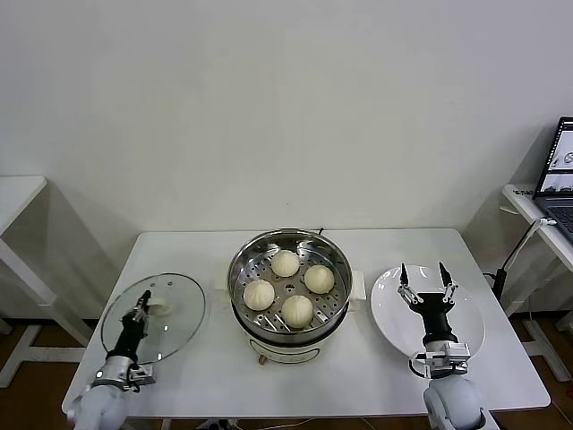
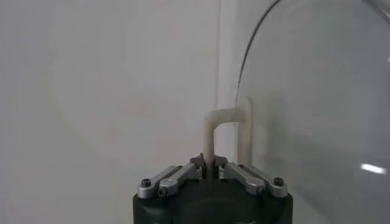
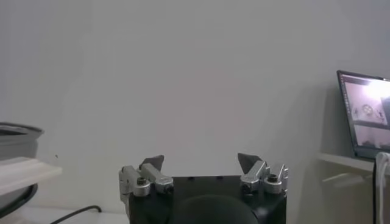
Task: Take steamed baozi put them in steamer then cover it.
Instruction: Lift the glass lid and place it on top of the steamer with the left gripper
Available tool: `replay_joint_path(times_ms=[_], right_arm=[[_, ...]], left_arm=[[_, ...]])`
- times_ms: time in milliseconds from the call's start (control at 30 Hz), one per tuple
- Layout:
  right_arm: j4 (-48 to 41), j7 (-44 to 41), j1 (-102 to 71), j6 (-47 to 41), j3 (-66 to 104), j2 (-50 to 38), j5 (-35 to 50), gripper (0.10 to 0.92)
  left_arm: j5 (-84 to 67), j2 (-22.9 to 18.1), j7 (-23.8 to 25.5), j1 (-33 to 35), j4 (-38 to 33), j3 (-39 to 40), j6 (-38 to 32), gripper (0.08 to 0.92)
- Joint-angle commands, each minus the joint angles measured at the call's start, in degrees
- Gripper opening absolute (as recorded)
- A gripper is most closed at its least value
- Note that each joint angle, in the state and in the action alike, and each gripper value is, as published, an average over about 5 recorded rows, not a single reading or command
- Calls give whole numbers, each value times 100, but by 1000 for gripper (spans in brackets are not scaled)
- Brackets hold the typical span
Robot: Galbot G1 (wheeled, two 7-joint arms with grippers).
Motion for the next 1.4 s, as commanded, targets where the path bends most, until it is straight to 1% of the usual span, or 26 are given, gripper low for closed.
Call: replay_joint_path(times_ms=[33,167,300,333,433,533,633,733,900,1000,1167,1400], right_arm=[[5,-9,10,12,10,0,3,823],[10,-13,18,22,28,-2,9,823],[27,-10,18,26,64,-15,22,823],[31,-9,16,27,75,-21,27,823],[38,-7,5,31,110,-30,35,823],[35,-6,-3,30,133,-21,40,823],[39,16,-7,-35,133,-3,42,823],[60,51,-2,-189,123,9,50,823],[2,69,36,-349,128,14,28,823],[-68,75,60,-351,141,30,15,823],[-138,80,74,-347,161,62,-9,823],[-214,84,73,-338,182,91,-50,823]], left_arm=[[-558,441,299,569,-2179,-858,285,196],[-1020,675,491,812,-3219,-931,420,196],[-1190,733,726,938,-4261,-575,653,196],[-1182,734,807,922,-4512,-392,739,196],[-1154,743,1056,736,-4977,324,1115,196],[-1067,698,1322,385,-5153,1212,1637,196],[-870,540,1549,-24,-5019,2050,2134,196],[-706,337,1713,-392,-4666,2763,2536,196],[-509,31,1950,-818,-4070,3564,3040,196],[-339,-84,2082,-982,-3783,3810,3202,196],[-55,-183,2180,-1139,-3454,3992,3230,196],[248,-288,2308,-1150,-3337,4095,3240,196]])
